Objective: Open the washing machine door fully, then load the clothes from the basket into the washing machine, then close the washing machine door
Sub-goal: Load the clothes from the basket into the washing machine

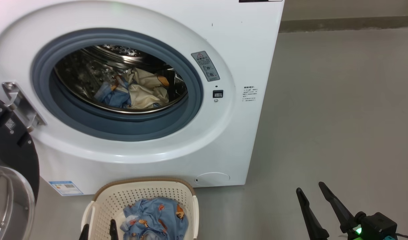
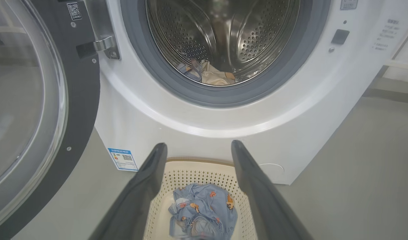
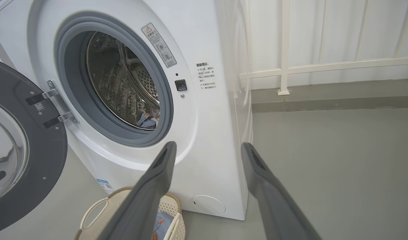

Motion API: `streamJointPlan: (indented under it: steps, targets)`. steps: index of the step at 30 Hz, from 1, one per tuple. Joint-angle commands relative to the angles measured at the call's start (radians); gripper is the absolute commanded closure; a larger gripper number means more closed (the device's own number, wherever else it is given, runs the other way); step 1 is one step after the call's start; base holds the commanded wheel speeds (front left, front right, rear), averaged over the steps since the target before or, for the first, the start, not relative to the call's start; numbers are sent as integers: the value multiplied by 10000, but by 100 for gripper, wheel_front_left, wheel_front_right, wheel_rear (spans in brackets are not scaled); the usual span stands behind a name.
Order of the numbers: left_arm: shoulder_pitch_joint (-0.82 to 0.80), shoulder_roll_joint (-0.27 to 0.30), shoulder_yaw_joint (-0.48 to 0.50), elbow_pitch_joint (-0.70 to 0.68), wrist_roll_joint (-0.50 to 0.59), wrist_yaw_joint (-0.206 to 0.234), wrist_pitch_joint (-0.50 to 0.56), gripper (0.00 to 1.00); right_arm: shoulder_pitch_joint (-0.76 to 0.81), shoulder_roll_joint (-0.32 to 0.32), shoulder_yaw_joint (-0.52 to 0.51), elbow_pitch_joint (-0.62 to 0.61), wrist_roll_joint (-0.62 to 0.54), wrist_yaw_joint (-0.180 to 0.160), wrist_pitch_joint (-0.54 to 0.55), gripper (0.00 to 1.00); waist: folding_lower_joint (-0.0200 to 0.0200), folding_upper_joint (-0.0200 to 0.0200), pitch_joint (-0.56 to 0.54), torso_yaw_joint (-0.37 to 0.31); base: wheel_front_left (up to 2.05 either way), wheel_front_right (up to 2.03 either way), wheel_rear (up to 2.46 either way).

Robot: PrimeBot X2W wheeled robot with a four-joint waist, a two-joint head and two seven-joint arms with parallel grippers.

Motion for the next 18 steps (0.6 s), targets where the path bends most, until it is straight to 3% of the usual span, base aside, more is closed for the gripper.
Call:
streamJointPlan:
  steps: [1,11,18]
  targets:
    - [-375,85,364,-72,121,-47,-65,0,-192,-103,229,-270,25,27,-49,0,0,0,207,-102,0,0,0]
    - [-1487,85,593,910,231,-175,-65,0,-816,-138,272,-339,181,27,-49,0,0,0,1561,-589,0,0,0]
    - [-2974,122,623,3167,20,-376,-55,0,-1587,-165,502,-316,361,27,-49,0,0,0,2787,-1079,0,0,0]
